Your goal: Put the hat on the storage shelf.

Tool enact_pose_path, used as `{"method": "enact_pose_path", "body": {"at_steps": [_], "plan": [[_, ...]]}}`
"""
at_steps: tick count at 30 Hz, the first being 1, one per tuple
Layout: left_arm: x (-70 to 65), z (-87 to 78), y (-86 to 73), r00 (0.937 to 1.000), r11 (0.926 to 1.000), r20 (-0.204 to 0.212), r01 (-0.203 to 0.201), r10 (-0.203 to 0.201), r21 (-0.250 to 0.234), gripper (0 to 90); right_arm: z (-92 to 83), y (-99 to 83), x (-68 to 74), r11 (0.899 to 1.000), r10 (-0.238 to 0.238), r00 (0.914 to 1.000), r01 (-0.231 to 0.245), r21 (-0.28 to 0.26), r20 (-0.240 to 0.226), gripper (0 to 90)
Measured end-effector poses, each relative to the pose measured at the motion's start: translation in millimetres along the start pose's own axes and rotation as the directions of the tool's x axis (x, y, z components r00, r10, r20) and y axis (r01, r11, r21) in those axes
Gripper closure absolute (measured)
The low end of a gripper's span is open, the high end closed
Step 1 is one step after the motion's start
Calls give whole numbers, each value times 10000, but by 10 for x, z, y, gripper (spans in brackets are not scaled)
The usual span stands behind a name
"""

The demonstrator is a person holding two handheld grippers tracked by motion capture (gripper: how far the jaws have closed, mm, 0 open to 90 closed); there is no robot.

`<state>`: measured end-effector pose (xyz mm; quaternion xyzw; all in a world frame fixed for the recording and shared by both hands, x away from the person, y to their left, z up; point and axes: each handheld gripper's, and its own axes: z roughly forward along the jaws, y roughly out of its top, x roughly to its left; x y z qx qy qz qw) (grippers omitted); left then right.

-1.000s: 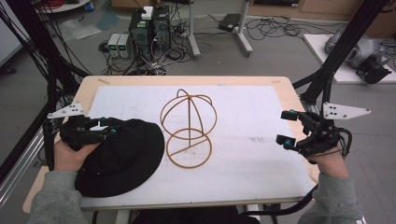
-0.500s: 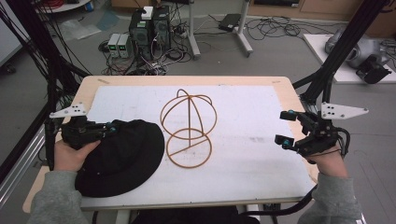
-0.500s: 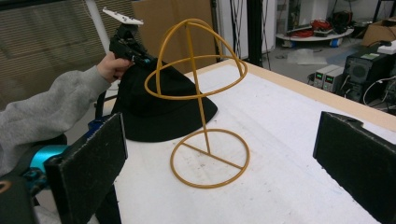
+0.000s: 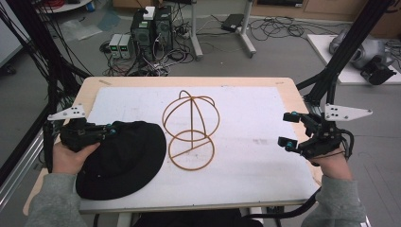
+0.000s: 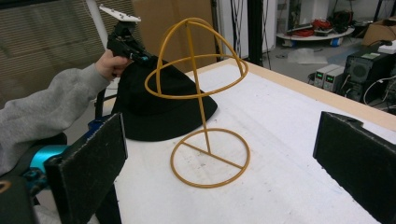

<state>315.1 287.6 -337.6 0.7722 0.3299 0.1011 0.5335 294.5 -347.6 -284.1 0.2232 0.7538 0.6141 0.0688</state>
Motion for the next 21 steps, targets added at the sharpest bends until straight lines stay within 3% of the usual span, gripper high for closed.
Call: {"method": "enact_pose_path", "body": {"at_steps": [3,12,21], "plan": [[-19,-14,33,9986,9999,518,-88,83,101,872,9,0,5,10000,-21,10000,22,43,-29,20],[-69,-121,137,9959,9995,850,-292,298,-76,872,15,-9,3,9999,41,10000,-41,92,23,20],[-163,-298,317,9838,9969,1617,-784,776,-18,871,9,-18,-1,9999,98,9999,-99,86,81,20]]}}
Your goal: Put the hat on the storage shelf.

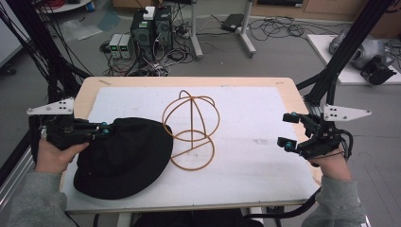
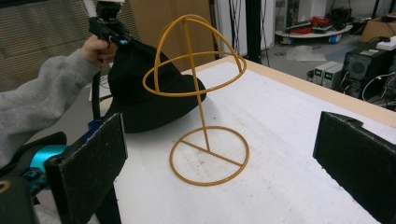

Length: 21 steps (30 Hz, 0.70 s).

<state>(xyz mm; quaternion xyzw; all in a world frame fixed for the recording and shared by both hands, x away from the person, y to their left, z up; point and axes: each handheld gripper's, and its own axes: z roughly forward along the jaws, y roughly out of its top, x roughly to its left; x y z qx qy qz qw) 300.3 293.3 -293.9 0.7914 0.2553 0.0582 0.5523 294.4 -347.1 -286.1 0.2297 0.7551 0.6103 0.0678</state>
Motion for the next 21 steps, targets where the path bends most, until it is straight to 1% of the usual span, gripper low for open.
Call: {"method": "enact_pose_path", "body": {"at_steps": [3,6,11,14,16,17,21], "plan": [[-34,-37,45,9999,9999,62,-113,112,48,871,1,-5,-6,10000,-27,10000,27,11,-13,20],[-83,-95,98,9993,9994,182,-321,319,125,872,-3,-8,-3,10000,14,10000,-14,42,15,20],[-149,-192,164,9981,9989,393,-464,466,-61,872,-20,-20,-12,10000,18,10000,-18,-21,74,20],[-188,-255,211,9980,9987,377,-510,513,-92,872,-21,-22,-8,10000,42,10000,-42,13,70,20],[-237,-349,268,9977,9981,276,-614,615,-72,871,-24,-20,-6,10000,37,10000,-37,-19,44,20],[-237,-349,268,9977,9981,276,-614,615,-72,871,-25,-19,-6,10000,32,10000,-32,-20,55,20],[-301,-471,336,9977,9978,121,-662,661,46,871,-27,-18,-3,10000,28,10000,-28,-21,33,20]]}}
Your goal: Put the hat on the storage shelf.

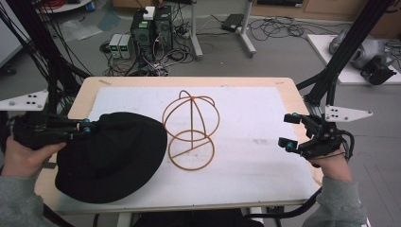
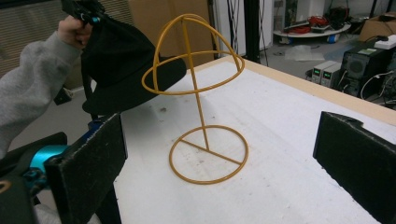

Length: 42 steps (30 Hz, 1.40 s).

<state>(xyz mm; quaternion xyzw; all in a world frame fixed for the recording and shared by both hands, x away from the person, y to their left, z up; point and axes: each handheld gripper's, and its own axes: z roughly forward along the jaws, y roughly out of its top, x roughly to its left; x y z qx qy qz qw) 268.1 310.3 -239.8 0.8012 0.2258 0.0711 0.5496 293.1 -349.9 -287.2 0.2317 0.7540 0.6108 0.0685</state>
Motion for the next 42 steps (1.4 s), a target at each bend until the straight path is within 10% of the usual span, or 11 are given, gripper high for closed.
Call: {"method": "enact_pose_path", "body": {"at_steps": [22,42], "plan": [[-257,-528,316,9978,9981,607,-211,247,-581,872,6,21,-24,10000,-54,10000,54,8,-48,20],[-242,-466,780,9950,9929,759,-566,647,-1042,871,30,5,-72,10000,-4,9998,5,40,-189,20]]}}
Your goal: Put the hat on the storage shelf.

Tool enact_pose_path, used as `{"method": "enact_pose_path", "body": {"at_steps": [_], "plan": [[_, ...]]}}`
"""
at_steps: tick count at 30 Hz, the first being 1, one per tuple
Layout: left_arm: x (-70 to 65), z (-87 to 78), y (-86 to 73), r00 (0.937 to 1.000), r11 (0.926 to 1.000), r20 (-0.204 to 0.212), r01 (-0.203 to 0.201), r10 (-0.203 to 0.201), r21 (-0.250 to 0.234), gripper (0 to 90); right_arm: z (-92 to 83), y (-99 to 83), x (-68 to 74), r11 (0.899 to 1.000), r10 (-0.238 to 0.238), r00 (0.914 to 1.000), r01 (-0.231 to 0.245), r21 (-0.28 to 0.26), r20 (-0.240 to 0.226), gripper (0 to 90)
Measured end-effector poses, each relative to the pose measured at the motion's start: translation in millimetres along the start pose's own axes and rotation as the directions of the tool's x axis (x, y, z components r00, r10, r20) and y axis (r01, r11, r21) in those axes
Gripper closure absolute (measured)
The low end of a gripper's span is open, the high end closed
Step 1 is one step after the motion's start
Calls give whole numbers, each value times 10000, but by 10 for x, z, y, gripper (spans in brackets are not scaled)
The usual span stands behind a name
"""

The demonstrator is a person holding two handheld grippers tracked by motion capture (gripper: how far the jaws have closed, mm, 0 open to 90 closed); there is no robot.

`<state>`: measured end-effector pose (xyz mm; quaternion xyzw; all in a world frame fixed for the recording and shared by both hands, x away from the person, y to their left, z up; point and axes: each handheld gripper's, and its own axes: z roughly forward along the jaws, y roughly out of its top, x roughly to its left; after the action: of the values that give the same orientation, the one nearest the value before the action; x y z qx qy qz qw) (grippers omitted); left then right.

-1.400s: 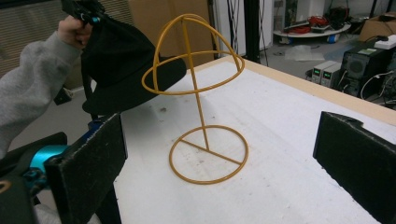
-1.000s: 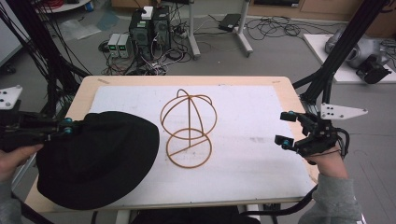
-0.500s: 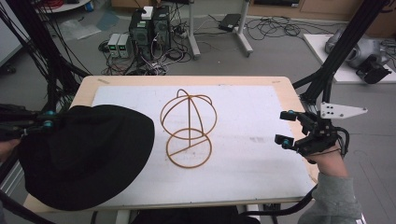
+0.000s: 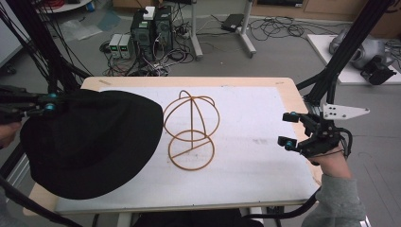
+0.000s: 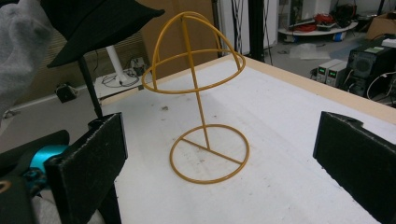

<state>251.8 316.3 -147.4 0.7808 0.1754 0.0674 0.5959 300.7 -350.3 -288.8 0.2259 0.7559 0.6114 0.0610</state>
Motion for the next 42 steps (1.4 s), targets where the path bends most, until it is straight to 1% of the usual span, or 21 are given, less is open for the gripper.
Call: {"method": "enact_pose_path", "body": {"at_steps": [6,7,11,12,14,19,20,23,24,25,26,28,31,34,35,36,37,39,40,41,42], "plan": [[30,126,112,9998,10000,167,-80,80,-4,871,-30,-2,7,9999,-21,10000,21,-113,5,20],[33,162,147,9997,9999,220,-97,97,24,871,-38,-2,13,9999,42,10000,-42,-109,-13,20],[51,289,259,9990,9998,395,-188,186,66,871,-55,-4,13,9999,-8,10000,8,-131,11,20],[59,323,286,9988,9996,409,-264,260,90,871,-55,-4,13,9999,-8,10000,8,-131,11,20],[73,400,332,9986,9996,461,-270,268,30,871,-74,-6,13,9999,24,10000,-24,-139,14,20],[127,580,446,9967,9989,693,-433,420,173,871,-111,-14,7,9997,7,10000,-6,-232,70,20],[148,650,493,9960,9986,761,-489,473,192,870,-119,-15,8,9997,24,10000,-22,-232,76,20],[168,719,541,9954,9984,816,-523,503,223,871,-138,-16,7,9997,53,9999,-51,-236,99,20],[179,755,567,9950,9981,846,-556,533,255,871,-151,-17,4,9995,49,9999,-45,-327,129,20],[196,840,611,9941,9980,942,-559,529,293,871,-163,-15,1,9994,26,9999,-22,-346,122,20],[196,840,611,9941,9980,942,-559,529,293,871,-163,-15,1,9994,26,9999,-22,-346,122,20],[226,932,646,9931,9973,1031,-608,563,415,871,-191,-3,13,9986,-1,9999,8,-521,137,20],[266,1065,676,9928,9968,1061,-616,559,512,870,-216,6,25,9983,-123,9998,132,-569,157,20],[315,1210,694,9909,9965,1202,-670,605,508,870,-249,9,33,9981,-37,9999,46,-606,158,20],[336,1252,702,9900,9964,1278,-673,603,514,870,-249,9,33,9981,-37,9999,46,-606,158,20],[376,1334,715,9879,9960,1418,-712,630,535,870,-265,6,25,9979,-41,9998,53,-639,197,20],[376,1334,715,9879,9960,1418,-712,630,535,870,-265,6,25,9979,-41,9998,53,-639,197,20],[414,1421,729,9856,9955,1558,-755,657,575,870,-279,4,19,9979,-60,9997,76,-643,243,20],[452,1508,741,9832,9953,1706,-755,642,602,870,-293,4,14,9977,-35,9996,53,-669,268,20],[452,1508,741,9832,9953,1706,-755,642,602,870,-293,4,14,9977,-35,9996,53,-669,268,20],[469,1550,747,9819,9949,1782,-773,646,651,870,-301,2,13,9978,-23,9996,42,-662,290,20]]}}
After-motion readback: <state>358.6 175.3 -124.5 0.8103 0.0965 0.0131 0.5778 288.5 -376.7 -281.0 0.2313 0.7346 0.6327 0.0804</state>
